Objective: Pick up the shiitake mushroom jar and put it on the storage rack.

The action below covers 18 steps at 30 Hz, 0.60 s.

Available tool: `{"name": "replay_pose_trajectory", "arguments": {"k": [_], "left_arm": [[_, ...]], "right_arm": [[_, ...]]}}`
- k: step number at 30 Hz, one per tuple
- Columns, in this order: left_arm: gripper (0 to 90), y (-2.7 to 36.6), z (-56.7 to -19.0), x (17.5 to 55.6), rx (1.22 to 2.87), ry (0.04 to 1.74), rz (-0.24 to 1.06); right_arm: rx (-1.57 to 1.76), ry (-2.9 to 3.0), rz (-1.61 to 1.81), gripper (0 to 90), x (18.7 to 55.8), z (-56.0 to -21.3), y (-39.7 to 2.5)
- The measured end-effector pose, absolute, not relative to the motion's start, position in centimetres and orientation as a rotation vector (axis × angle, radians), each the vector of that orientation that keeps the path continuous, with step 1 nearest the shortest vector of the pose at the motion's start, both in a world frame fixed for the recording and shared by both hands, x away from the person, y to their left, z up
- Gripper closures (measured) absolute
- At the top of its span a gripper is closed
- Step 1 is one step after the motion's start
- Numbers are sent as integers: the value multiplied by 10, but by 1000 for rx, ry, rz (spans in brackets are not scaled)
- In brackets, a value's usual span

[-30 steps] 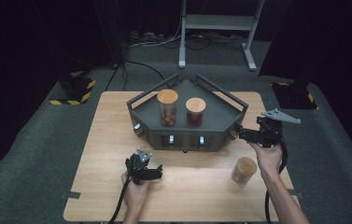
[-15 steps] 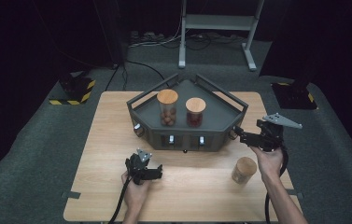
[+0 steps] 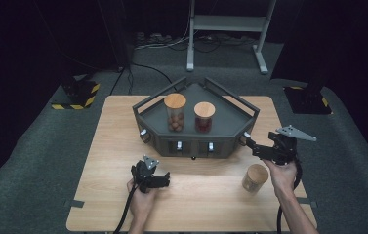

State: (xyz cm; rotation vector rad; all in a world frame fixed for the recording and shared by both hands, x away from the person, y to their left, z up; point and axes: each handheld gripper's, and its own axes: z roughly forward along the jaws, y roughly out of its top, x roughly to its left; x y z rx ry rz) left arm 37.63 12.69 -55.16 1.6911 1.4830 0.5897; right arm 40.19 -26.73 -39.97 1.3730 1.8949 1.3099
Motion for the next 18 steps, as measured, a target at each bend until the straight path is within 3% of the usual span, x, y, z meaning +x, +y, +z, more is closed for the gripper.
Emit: {"name": "replay_pose_trajectory", "arguments": {"k": [18], "left_arm": [[43,127,-552,376,1690,1482,590]], "right_arm": [[1395,1893,1340,55,394,-417,-275]]}}
